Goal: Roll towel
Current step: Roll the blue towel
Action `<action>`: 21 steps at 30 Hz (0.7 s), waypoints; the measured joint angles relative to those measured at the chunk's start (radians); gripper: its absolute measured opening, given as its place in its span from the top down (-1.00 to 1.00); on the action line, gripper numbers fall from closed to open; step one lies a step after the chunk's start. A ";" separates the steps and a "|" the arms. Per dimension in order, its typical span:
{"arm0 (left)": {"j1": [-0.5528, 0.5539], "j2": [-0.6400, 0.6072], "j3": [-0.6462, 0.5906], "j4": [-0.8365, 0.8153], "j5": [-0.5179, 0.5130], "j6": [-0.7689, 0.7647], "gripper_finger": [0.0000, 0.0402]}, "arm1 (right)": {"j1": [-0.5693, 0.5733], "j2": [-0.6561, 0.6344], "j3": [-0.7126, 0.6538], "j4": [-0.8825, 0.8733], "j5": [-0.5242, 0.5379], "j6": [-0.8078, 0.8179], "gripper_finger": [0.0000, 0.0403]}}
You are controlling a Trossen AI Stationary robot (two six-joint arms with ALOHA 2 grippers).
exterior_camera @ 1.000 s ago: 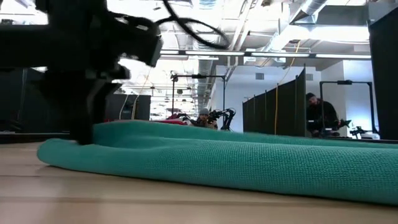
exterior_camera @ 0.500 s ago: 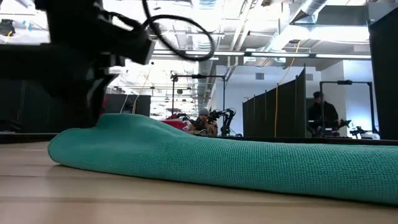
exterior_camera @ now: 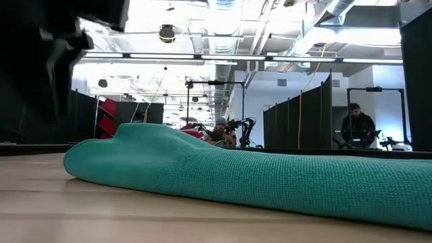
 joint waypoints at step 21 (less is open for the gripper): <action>0.080 -0.089 -0.019 0.440 0.042 0.296 0.41 | -0.022 -0.011 0.037 -0.206 0.068 0.363 0.89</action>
